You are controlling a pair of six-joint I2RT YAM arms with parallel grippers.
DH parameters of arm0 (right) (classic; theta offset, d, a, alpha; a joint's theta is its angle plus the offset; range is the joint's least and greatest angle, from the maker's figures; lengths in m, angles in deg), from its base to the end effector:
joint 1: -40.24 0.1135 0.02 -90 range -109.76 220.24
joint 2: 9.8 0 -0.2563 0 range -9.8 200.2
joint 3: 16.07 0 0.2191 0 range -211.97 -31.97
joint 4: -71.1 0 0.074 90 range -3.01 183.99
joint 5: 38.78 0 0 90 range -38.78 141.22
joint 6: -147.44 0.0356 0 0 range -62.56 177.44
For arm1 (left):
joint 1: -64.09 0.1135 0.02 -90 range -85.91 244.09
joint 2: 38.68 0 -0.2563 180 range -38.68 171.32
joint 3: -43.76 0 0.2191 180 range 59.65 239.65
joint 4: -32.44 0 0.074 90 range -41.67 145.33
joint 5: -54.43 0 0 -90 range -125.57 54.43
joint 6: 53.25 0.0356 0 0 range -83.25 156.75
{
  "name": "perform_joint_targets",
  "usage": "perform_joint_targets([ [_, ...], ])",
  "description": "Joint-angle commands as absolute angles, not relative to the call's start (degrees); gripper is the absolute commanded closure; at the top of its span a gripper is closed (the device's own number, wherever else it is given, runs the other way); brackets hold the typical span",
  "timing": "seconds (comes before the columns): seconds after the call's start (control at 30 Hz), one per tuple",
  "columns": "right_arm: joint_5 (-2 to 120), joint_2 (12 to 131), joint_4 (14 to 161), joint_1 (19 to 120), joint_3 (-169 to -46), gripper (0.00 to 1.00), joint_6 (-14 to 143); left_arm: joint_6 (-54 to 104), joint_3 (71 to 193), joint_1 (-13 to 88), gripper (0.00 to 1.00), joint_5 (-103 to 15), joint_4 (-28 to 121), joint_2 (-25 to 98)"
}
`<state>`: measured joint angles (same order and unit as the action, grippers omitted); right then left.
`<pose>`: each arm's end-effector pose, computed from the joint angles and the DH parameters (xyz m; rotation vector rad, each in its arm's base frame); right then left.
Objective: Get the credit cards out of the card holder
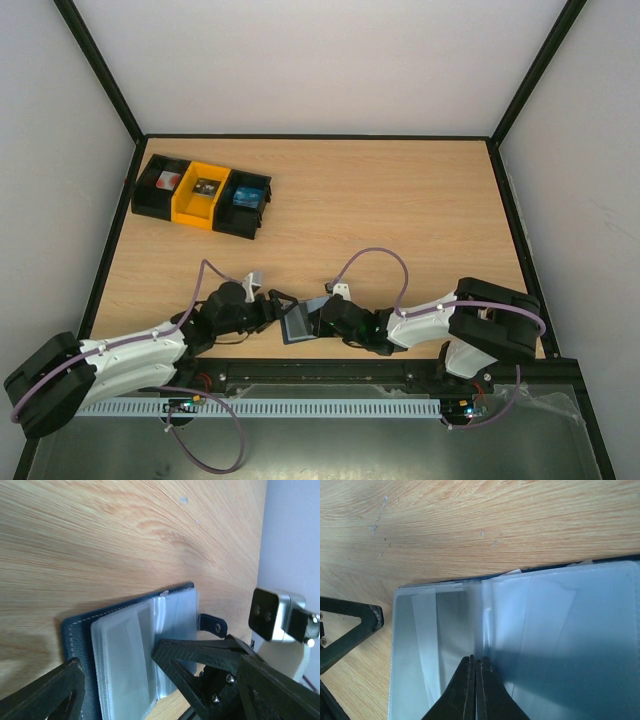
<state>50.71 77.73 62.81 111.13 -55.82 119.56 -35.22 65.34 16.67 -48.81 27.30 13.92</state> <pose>0.0791 0.2274 0.1376 -0.1907 2.5573 1.1049 0.0954 -0.1159 0.1568 -0.3365 2.3590 -1.4243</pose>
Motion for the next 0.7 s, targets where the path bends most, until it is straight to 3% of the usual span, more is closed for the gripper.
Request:
perform_joint_targets([
  [0.0,48.1,80.9,67.6,111.5,-54.3,0.98,120.5,-33.3,66.4,18.5,0.13,-51.5,30.9,11.0],
  [0.23,48.8,81.9,65.7,111.5,-53.6,0.98,121.2,-35.2,63.2,17.6,0.01,-53.3,22.7,10.3],
  [0.67,48.6,82.0,65.5,111.5,-53.7,0.98,120.9,-35.1,64.5,15.4,0.0,-52.8,17.3,18.9],
])
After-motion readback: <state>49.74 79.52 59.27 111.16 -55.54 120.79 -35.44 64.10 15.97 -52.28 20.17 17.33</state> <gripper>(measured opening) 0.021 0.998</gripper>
